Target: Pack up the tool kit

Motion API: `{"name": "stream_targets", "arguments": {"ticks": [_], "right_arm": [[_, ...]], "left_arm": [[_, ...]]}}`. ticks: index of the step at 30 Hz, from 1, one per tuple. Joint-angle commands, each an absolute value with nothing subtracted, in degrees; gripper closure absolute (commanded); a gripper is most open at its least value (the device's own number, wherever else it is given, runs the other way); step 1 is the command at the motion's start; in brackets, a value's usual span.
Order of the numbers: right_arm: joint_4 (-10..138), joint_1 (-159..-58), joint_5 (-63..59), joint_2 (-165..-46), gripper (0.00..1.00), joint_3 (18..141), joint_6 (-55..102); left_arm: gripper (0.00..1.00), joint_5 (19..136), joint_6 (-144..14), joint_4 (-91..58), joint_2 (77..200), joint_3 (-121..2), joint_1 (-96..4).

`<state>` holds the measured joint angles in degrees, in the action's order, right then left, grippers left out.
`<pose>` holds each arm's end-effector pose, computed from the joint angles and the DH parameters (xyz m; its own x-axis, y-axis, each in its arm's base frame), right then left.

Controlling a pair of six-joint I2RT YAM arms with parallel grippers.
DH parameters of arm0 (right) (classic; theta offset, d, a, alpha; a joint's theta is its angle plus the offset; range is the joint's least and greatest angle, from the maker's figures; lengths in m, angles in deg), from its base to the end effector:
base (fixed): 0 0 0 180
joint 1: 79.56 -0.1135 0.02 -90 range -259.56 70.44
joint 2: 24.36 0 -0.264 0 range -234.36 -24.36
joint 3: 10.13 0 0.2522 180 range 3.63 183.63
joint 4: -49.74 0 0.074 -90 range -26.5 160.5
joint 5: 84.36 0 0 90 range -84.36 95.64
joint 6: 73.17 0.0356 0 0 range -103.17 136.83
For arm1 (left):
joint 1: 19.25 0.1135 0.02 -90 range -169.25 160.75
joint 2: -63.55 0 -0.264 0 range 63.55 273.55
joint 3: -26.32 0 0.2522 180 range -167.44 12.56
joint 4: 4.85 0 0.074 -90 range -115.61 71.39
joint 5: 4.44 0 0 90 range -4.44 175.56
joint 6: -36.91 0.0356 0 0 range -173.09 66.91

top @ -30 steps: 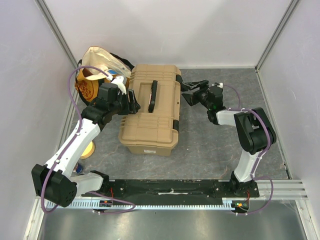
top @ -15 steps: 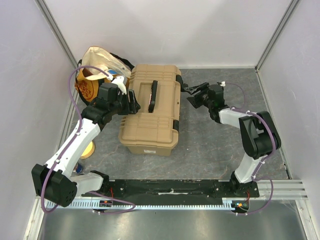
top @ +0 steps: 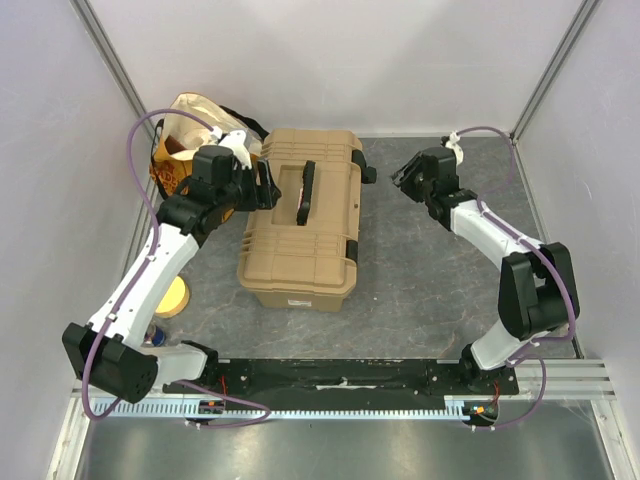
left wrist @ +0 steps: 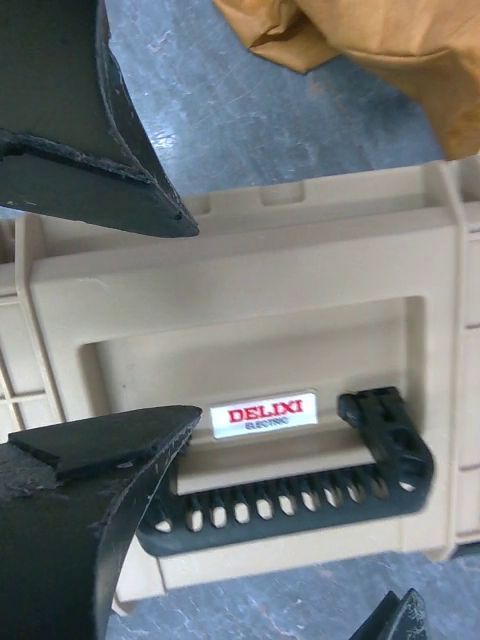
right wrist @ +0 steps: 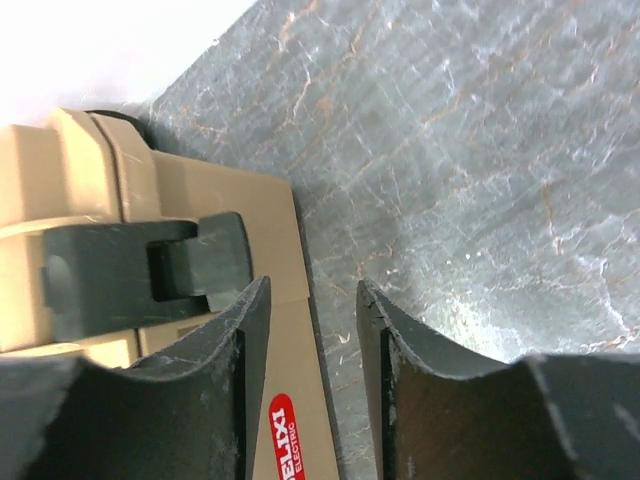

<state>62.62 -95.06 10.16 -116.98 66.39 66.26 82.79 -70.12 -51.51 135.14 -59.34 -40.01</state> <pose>0.3574 0.0962 0.2542 -0.4556 0.6595 -0.5979 0.2246 0.7351 0.6397 0.2552 -0.0986 0.3663 -0.5964 -0.0868 -0.7980 0.2274 0.9351 -0.2716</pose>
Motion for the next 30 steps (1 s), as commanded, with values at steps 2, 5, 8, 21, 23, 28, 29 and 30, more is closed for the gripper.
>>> {"name": "stream_targets", "arguments": {"ticks": [2,5,8,21,23,28,29,30], "right_arm": [[70.70,-95.02,13.46,-119.27,0.58,75.51,52.35],[73.25,-95.64,15.65,-122.00,0.65,78.59,48.40],[74.31,-97.04,18.12,-124.72,0.70,81.58,44.18],[73.70,-102.41,19.44,-138.35,0.91,92.84,29.15],[72.82,-102.93,19.27,-139.84,0.94,94.07,27.47],[71.15,-103.46,13.57,-142.74,0.99,96.27,23.16],[70.71,-103.46,12.34,-142.92,0.99,96.18,22.98],[69.93,-103.46,10.84,-142.92,0.99,95.83,23.33]], "left_arm": [[0.26,85.29,-67.59,-50.78,137.99,-65.22,-40.00],[0.26,87.12,-67.06,-51.04,140.36,-66.01,-40.00],[0.26,89.07,-66.45,-51.30,142.82,-66.28,-39.91],[0.34,81.72,-64.26,-54.29,148.71,-65.14,-40.00],[0.50,75.57,-63.37,-55.78,150.20,-65.66,-40.00],[0.63,64.30,-63.19,-56.58,152.67,-65.49,-40.08],[0.65,63.42,-63.19,-56.58,152.93,-65.23,-40.08],[0.66,62.80,-63.19,-56.49,153.19,-64.88,-40.00]]}}
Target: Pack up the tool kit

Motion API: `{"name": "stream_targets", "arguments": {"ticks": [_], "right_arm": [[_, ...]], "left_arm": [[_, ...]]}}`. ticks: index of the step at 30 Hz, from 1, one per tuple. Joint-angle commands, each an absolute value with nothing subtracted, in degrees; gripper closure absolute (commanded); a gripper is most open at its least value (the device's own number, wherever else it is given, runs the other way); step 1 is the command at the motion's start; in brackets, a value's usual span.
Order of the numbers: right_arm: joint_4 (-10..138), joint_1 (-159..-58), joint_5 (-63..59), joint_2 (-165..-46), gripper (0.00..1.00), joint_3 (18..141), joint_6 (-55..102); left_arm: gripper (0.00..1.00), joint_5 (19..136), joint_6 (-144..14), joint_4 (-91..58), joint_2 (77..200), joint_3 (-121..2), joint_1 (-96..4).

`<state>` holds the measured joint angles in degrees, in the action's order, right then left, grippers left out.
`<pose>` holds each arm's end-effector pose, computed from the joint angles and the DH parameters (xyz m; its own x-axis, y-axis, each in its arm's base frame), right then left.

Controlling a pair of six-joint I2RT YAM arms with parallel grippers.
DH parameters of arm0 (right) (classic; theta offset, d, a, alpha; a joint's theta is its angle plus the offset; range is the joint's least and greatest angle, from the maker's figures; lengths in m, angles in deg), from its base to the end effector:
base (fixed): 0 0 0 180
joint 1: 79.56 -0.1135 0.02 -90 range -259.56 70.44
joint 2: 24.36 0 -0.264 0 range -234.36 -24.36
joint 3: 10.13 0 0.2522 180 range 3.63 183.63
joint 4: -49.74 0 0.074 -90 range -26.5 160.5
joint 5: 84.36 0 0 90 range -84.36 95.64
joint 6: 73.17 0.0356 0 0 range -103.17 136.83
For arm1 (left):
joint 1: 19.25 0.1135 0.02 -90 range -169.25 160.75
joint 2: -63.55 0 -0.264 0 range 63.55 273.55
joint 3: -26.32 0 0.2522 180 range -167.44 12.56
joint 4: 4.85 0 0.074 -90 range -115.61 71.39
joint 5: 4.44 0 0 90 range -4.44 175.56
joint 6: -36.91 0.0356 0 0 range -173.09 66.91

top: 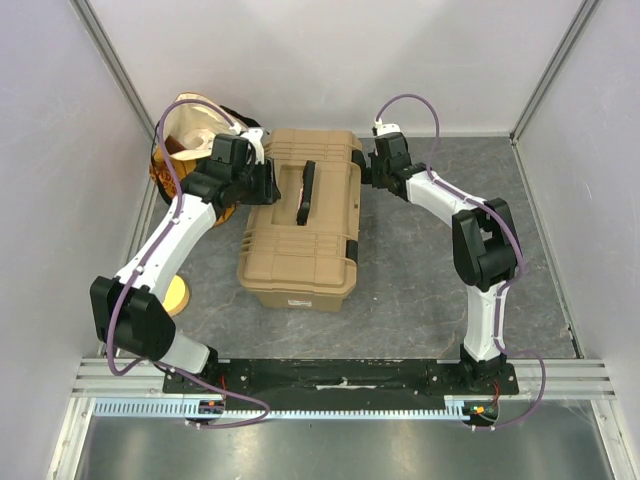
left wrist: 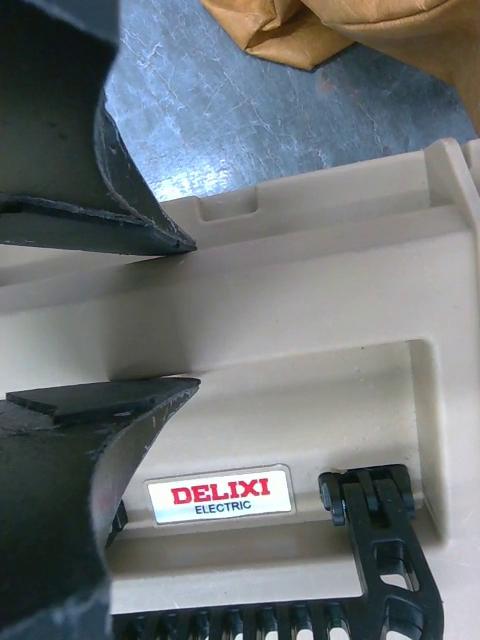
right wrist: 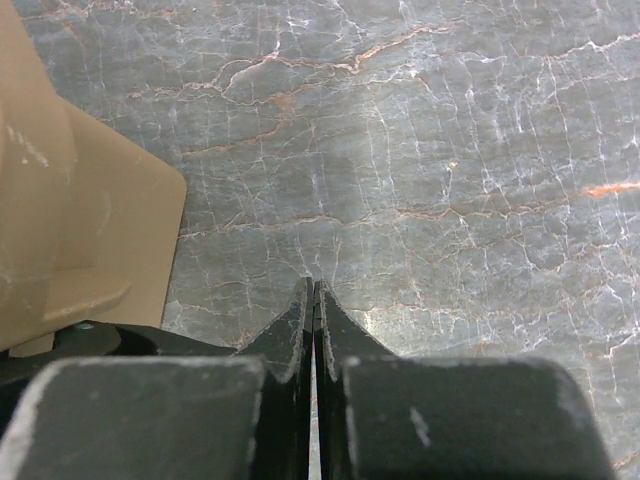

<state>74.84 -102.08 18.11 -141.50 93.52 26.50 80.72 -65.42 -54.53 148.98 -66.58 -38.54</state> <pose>0.4377 0.1732 0.2218 -0.6046 -0.0731 -0.7931 -0.1182 0.9930 -0.0015 0.3106 -0.1119 0.3359 -0.7024 0.0204 -0.7115 0.2438 0.9460 -0.2135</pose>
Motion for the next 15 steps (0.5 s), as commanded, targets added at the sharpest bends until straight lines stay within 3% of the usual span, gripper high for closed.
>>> {"name": "stream_targets", "arguments": {"ticks": [1,15], "right_arm": [[68.96,-103.46,8.74,-143.01,1.00,95.31,23.94],[50.26,-106.71,-5.43,-142.58,1.00,86.43,44.85]], "left_arm": [[0.66,61.84,-63.37,-56.23,153.28,-64.44,-40.00],[0.71,49.35,-69.78,-48.32,152.85,-58.64,-41.40]]}}
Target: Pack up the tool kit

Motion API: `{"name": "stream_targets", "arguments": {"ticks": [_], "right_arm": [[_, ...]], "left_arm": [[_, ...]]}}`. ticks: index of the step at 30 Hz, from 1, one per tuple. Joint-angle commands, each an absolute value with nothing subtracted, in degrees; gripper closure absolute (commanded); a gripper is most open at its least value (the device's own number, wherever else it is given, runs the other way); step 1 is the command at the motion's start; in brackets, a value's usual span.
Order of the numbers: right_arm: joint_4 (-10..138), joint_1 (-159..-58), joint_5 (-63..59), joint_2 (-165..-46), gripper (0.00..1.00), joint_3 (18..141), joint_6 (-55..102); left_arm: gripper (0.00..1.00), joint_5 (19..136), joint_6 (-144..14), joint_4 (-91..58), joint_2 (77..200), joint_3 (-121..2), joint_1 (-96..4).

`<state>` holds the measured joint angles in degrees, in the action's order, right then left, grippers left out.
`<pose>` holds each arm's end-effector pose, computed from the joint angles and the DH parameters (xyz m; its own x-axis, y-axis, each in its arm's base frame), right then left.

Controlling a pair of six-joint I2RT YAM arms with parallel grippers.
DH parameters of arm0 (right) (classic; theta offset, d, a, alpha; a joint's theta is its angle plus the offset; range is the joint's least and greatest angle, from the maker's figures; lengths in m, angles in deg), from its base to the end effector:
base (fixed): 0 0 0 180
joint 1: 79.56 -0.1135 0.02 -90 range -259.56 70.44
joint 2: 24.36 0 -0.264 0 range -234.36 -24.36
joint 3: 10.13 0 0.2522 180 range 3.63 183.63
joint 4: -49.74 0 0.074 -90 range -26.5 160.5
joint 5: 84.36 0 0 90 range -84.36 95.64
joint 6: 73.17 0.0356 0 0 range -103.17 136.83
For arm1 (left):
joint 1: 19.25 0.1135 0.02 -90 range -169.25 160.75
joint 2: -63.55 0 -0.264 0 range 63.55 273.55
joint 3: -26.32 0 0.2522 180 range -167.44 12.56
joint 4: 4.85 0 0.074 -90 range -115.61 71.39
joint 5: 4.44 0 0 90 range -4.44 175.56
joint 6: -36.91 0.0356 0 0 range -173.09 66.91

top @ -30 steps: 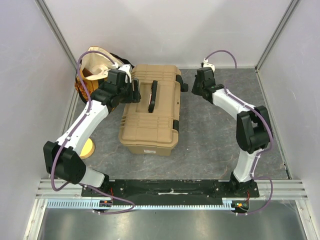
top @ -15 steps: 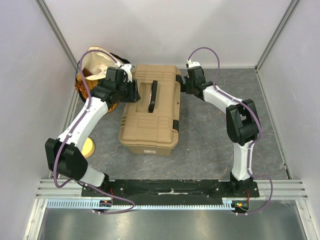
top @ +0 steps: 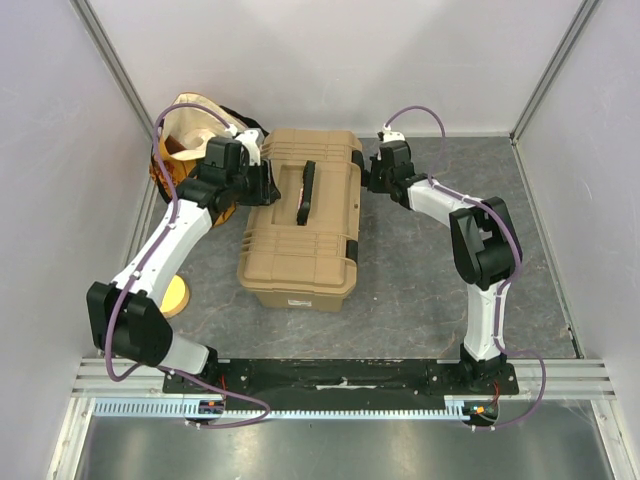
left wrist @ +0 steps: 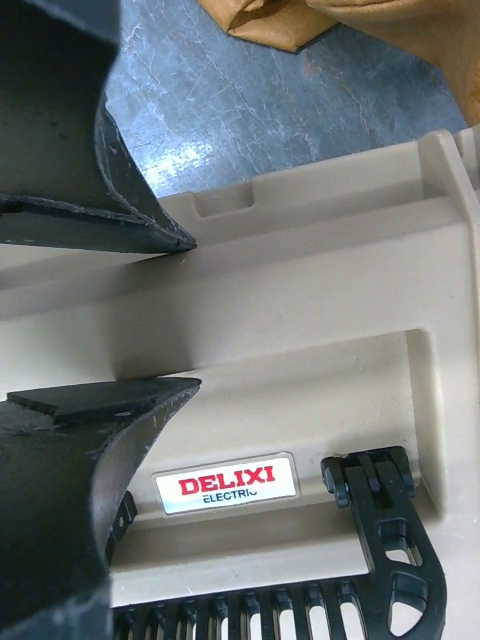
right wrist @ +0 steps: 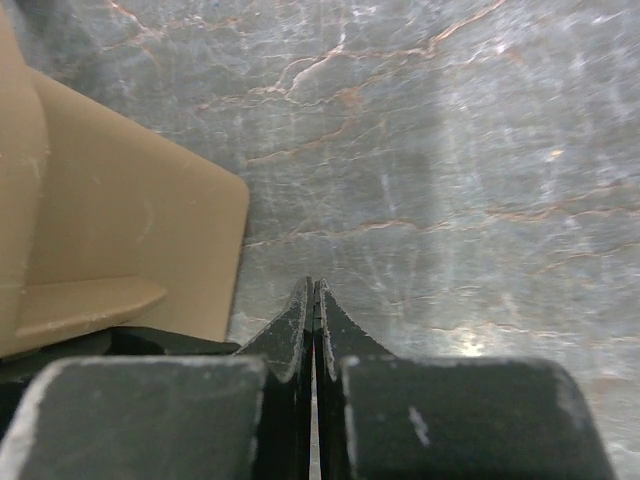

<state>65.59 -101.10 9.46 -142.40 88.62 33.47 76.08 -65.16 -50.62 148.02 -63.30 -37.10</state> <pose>0.4396 0.1710 0.2002 -0.6034 0.0690 -0.7945 -0.1491 0.9689 0.1974 0.3109 -0.1063 0.3279 -0.6941 0.0068 -0.7198 0.2824 0.9224 -0.2636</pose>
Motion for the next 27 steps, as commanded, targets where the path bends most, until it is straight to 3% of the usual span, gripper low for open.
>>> {"name": "stream_targets", "arguments": {"ticks": [1,11,16,22,27], "right_arm": [[49.36,-106.63,-5.61,-142.31,1.00,85.99,46.61],[47.43,-105.58,-7.27,-140.29,0.99,84.06,53.65],[56.88,-103.91,1.31,-137.40,0.99,83.88,52.78],[76.38,-97.67,14.41,-127.65,0.93,81.32,51.90],[85.46,-95.21,21.80,-116.58,0.72,77.38,47.86]], "left_arm": [[0.71,49.52,-70.22,-47.97,152.59,-58.72,-41.49],[0.71,50.32,-73.03,-45.60,150.39,-58.73,-41.23],[0.68,61.00,-73.31,-49.53,149.34,-62.58,-41.05],[0.49,77.19,-73.47,-52.62,142.14,-66.54,-40.09],[0.31,85.02,-73.83,-54.99,136.42,-69.70,-39.82]]}}
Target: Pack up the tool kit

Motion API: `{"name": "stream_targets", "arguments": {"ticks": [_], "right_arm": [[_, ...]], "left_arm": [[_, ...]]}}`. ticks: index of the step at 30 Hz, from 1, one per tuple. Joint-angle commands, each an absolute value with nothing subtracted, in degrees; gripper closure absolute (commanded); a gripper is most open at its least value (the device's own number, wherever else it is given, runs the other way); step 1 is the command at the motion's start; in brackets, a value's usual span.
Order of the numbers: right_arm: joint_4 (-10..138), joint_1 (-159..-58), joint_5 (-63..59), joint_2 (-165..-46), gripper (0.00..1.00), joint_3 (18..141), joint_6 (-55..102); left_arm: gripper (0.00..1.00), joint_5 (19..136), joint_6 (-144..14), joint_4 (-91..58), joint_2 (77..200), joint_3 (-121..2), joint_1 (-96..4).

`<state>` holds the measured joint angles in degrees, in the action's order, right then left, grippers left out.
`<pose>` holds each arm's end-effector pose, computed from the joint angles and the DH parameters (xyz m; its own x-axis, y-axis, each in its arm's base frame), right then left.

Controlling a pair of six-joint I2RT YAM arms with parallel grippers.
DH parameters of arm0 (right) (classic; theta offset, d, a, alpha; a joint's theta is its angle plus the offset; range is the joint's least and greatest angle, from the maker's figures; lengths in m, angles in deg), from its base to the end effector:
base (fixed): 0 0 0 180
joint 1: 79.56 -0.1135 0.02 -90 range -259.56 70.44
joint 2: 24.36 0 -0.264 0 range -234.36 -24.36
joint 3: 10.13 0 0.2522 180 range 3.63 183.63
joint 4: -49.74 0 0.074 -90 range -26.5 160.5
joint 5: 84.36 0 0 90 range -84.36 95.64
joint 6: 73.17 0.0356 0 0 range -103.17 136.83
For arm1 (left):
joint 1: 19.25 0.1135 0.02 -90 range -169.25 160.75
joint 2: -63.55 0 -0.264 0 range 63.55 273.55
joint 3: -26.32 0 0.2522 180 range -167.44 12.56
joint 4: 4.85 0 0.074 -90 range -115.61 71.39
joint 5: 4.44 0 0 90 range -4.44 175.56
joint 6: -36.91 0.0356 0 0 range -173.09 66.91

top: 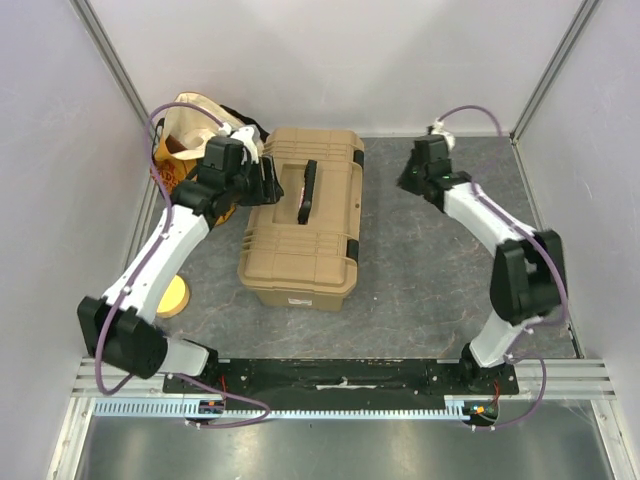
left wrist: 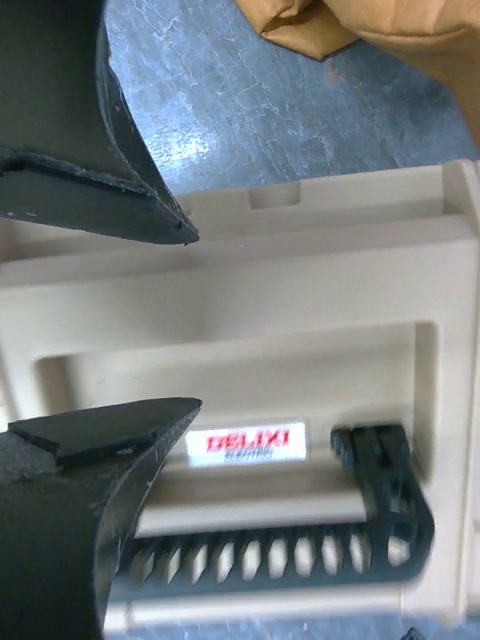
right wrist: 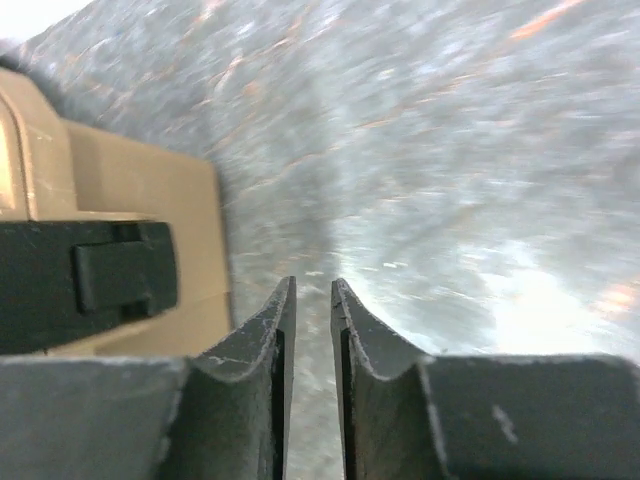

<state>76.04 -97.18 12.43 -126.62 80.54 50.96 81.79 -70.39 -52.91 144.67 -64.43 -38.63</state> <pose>0.3915 0.1199 0.2537 -0.6033 0.3930 -0.6940 0.1532 0.9111 0.3827 0.2951 -0.1063 0.3485 -0.6727 -0.0779 -0.7358 0.1882 0.9437 -0.2720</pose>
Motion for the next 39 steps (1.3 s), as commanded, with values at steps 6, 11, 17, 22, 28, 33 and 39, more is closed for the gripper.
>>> {"name": "stream_targets", "arguments": {"ticks": [6,11,17,22,28,33,39], "right_arm": [[92.94,-93.97,24.01,-98.48,0.31,72.11,44.70],[101.27,-93.97,24.28,-81.87,0.10,71.92,41.44],[111.39,-93.80,22.96,-67.89,0.02,74.20,41.70],[117.63,-93.88,25.41,-60.58,0.02,81.31,42.32],[121.85,-93.97,28.32,-56.44,0.02,89.05,43.99],[127.74,-93.97,28.05,-58.02,0.02,95.82,43.55],[128.81,-93.97,28.49,-58.02,0.02,96.97,43.55]], "left_arm": [[0.23,87.41,-73.30,-59.47,127.11,-69.80,-39.73],[0.21,86.97,-73.21,-65.18,117.01,-66.90,-39.91],[0.21,86.09,-73.30,-72.64,105.84,-65.22,-39.82],[0.21,85.82,-74.70,-78.63,99.33,-64.79,-39.73],[0.21,78.80,-76.99,-82.68,95.81,-64.78,-39.82],[0.18,79.75,-77.08,-85.93,94.40,-67.24,-39.82],[0.15,82.74,-76.99,-88.13,93.87,-70.67,-39.82]]}}
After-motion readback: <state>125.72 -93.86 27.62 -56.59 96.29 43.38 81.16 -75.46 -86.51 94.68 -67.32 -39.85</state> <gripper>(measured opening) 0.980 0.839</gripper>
